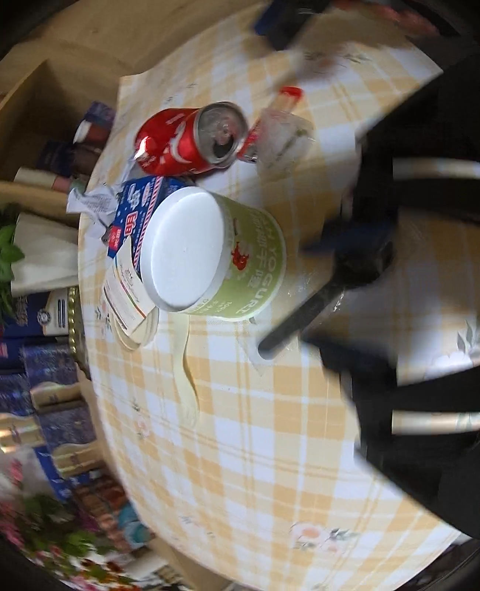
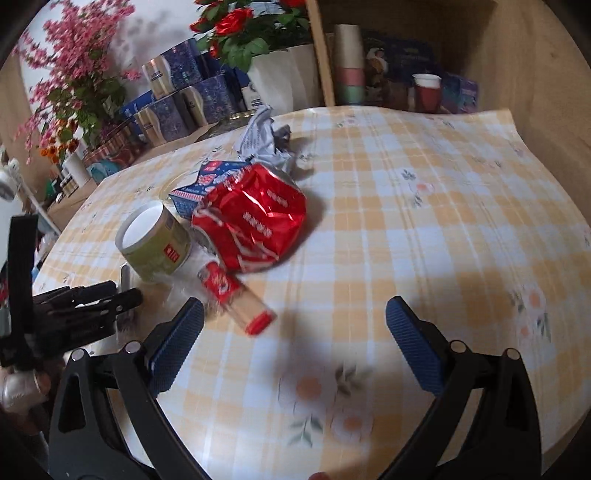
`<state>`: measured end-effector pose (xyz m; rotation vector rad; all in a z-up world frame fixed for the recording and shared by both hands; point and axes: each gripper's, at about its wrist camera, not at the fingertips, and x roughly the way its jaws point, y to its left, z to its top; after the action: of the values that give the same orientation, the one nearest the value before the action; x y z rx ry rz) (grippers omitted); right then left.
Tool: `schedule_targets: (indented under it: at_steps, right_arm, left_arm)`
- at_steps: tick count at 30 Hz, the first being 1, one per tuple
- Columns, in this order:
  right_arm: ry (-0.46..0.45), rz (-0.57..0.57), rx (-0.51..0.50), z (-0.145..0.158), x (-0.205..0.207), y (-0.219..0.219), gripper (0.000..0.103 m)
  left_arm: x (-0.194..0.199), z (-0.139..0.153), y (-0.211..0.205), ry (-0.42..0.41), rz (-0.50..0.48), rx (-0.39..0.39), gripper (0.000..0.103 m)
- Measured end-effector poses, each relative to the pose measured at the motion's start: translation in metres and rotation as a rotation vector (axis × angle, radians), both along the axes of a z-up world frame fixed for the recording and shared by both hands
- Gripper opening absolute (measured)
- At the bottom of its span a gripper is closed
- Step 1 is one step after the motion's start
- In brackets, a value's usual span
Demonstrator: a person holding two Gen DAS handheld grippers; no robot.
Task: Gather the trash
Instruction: 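Grasp the black plastic spoon with the left gripper, then grasp the red Coca-Cola can with the right gripper while the left gripper holds the spoon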
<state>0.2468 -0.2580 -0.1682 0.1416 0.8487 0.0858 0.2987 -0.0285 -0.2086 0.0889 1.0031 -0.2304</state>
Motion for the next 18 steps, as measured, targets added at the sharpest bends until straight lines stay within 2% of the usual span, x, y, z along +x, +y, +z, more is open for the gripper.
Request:
schedule_targets:
  at_steps: [3,4,7,14,16,18]
  right_arm:
    - [-0.026,0.066,-0.015,0.002,0.017,0.007,0.094]
    - [-0.021,0.085,-0.017,0.001,0.024,0.010,0.088]
    - [-0.017,0.131,-0.020,-0.001,0.042,0.022,0.086]
    - [-0.021,0.218,-0.077,-0.003,0.057,0.052,0.084]
    - [-0.008,0.236,-0.114,-0.006,0.061,0.057,0.074]
    - [0.020,0.235,-0.101,-0.010,0.065,0.056,0.071]
  left_arm:
    - [-0.003,0.000,0.015,0.021,-0.003,-0.059,0.013]
    - [-0.003,0.000,0.021,0.031,0.002,-0.086,0.012]
    - [-0.003,-0.001,0.036,0.059,0.027,-0.151,0.011]
    - [-0.007,-0.001,0.045,0.055,0.030,-0.175,0.012]
    - [-0.009,-0.001,0.042,0.041,0.027,-0.160,0.012]
    - [-0.009,-0.001,0.041,0.036,0.016,-0.149,0.012]
